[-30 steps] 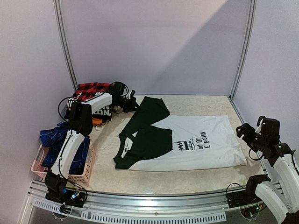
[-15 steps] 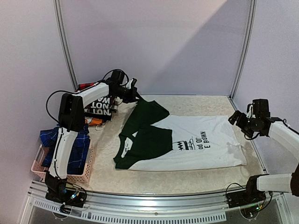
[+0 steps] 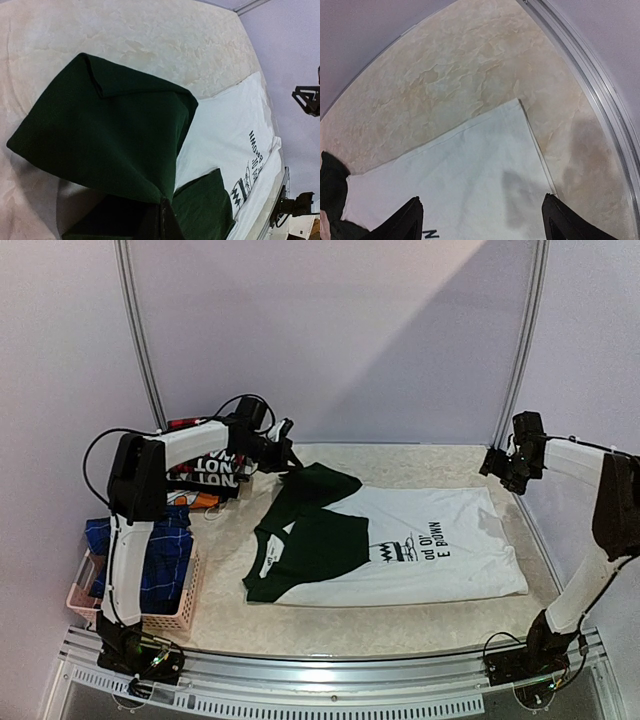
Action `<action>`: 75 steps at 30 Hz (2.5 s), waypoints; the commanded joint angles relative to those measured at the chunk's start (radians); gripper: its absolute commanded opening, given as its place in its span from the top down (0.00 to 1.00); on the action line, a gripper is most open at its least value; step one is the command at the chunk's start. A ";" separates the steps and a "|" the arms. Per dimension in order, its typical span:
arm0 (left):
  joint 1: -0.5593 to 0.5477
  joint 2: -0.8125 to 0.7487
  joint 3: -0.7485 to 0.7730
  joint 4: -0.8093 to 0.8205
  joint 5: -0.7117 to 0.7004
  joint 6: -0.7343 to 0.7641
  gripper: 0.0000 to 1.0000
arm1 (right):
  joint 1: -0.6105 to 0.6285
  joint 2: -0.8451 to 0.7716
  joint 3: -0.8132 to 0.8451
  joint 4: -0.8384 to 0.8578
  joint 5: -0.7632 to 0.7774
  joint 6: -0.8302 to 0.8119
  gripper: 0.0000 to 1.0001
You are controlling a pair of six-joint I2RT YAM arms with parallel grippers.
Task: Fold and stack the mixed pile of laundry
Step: Pick up the 1/3-folded T-shirt from the center of the board.
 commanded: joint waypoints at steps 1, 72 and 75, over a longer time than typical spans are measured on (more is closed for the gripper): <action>-0.015 -0.098 -0.063 0.036 -0.022 0.032 1.00 | -0.005 0.139 0.137 -0.113 0.079 -0.041 0.24; -0.031 -0.136 -0.133 0.006 -0.040 0.085 1.00 | -0.003 0.747 0.802 -0.403 0.197 -0.117 1.00; -0.034 -0.149 -0.134 0.000 -0.043 0.088 1.00 | -0.002 0.715 0.777 -0.397 0.194 -0.121 1.00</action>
